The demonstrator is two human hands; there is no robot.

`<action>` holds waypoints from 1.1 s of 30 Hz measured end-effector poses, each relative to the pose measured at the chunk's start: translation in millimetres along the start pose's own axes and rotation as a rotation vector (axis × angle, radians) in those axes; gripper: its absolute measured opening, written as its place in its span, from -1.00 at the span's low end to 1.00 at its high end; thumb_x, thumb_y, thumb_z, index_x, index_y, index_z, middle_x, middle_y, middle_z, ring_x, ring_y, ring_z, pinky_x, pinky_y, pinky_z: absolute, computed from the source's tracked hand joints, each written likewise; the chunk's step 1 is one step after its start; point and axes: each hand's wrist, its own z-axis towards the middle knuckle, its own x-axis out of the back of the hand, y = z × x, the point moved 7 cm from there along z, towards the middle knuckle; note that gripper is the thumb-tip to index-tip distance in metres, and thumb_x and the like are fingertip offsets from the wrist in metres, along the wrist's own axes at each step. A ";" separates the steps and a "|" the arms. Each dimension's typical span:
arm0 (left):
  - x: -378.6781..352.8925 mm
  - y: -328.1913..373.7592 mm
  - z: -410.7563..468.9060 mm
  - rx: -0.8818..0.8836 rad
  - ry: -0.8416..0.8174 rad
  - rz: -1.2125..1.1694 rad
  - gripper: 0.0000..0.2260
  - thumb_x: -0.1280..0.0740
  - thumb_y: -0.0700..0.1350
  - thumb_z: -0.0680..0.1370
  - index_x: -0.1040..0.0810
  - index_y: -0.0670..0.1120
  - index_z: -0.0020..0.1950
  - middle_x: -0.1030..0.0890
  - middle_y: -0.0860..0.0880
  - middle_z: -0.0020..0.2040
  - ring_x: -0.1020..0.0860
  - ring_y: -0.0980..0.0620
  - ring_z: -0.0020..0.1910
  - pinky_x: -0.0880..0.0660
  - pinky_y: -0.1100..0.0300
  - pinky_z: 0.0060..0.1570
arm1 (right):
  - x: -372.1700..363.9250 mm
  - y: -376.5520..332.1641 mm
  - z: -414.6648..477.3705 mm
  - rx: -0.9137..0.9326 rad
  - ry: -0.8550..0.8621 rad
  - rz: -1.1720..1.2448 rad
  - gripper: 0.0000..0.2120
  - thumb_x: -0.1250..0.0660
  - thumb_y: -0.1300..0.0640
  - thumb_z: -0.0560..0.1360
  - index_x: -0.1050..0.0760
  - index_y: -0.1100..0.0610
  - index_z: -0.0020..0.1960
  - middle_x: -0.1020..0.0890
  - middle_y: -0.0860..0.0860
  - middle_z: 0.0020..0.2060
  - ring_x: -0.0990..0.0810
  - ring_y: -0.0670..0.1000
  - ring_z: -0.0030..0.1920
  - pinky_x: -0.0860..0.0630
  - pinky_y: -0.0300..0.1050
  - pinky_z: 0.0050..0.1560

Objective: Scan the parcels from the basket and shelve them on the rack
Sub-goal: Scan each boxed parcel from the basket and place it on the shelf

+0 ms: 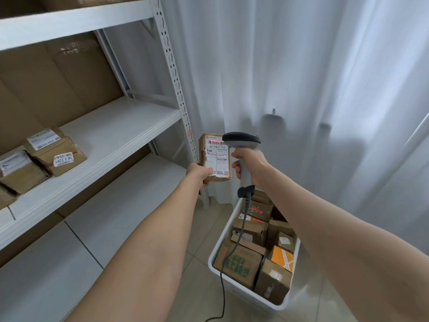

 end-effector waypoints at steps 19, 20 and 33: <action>23.8 0.8 -28.9 0.015 0.084 0.052 -0.83 -0.33 -0.29 0.55 -0.47 -0.21 0.13 -0.61 -0.18 0.14 -0.61 -0.10 0.05 -0.52 0.11 -0.20 | -2.1 -10.2 -25.3 -0.011 -0.065 -0.125 -0.96 -0.26 0.25 0.50 -0.45 0.21 -0.05 -0.48 0.09 -0.42 -0.39 -0.01 -0.48 -0.42 -0.22 -0.43; 24.7 0.4 -31.2 0.015 0.085 0.047 -0.84 -0.33 -0.29 0.55 -0.46 -0.20 0.11 -0.61 -0.18 0.14 -0.61 -0.09 0.03 -0.51 0.12 -0.23 | -2.6 -10.4 -26.3 -0.010 -0.066 -0.127 -0.97 -0.26 0.24 0.50 -0.45 0.20 -0.06 -0.48 0.09 -0.43 -0.39 -0.01 -0.48 -0.42 -0.22 -0.43; 49.0 2.7 -56.5 -0.001 0.138 0.033 -0.85 -0.34 -0.29 0.54 -0.47 -0.21 0.09 -0.61 -0.19 0.13 -0.60 -0.06 -0.09 -0.48 0.16 -0.39 | -24.0 -14.4 -41.6 0.023 -0.134 -0.068 -0.90 -0.32 0.24 0.50 -0.47 0.22 -0.01 -0.55 0.12 -0.45 -0.42 -0.04 -0.58 -0.44 -0.24 -0.51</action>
